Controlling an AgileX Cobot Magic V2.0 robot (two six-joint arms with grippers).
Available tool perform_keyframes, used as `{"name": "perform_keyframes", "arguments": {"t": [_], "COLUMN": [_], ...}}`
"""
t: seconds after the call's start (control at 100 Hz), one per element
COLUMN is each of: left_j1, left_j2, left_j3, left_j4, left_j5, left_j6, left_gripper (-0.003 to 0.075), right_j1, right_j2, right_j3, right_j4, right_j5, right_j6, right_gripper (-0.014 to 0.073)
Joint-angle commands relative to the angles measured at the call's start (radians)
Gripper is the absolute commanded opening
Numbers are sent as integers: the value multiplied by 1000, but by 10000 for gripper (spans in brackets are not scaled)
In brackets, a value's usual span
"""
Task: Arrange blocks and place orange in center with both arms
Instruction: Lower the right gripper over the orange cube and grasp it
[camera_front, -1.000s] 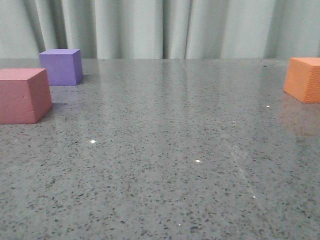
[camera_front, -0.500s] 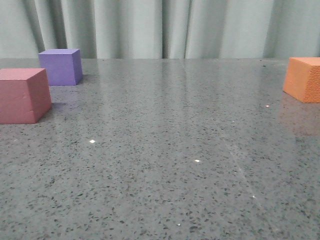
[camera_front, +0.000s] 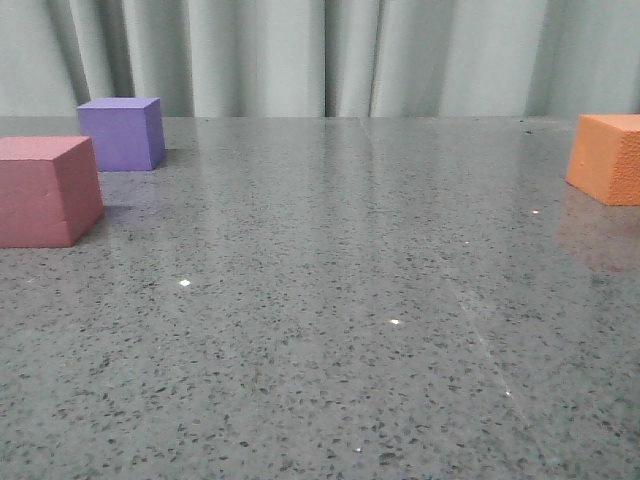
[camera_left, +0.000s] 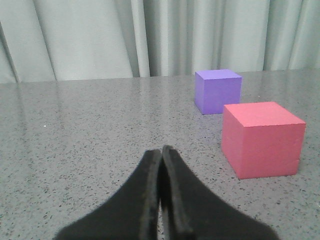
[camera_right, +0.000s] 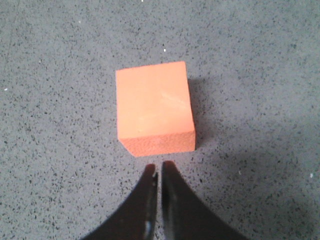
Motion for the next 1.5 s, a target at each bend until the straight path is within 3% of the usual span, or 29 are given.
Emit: {"name": "perform_keyframes", "arguments": {"t": [0.0, 0.16, 0.26, 0.43, 0.74, 1.49], "left_j1": [2, 2, 2, 2, 2, 2], "left_j2": [-34, -34, -34, -34, -34, -34], "left_j3": [54, 54, 54, 54, 54, 54], "left_j4": [-9, -9, -9, -9, -9, -9], "left_j5": [-69, -69, -69, -69, -69, -69], "left_j6": [2, 2, 2, 2, 2, 2], "left_gripper": [-19, -19, -19, -19, -19, -19], "right_j1": [-5, -5, -5, -5, -3, -2], "right_j2": [-16, -16, -13, 29, 204, 411], "right_j3": [-38, -38, -46, -120, -260, -277], "right_j4": [0, 5, 5, 5, 5, 5], "right_j5": [-88, -96, -99, -86, -35, -24], "right_j6": [-16, -16, -36, -103, -112, -120], "right_gripper": [256, 671, 636, 636, 636, 627]}}
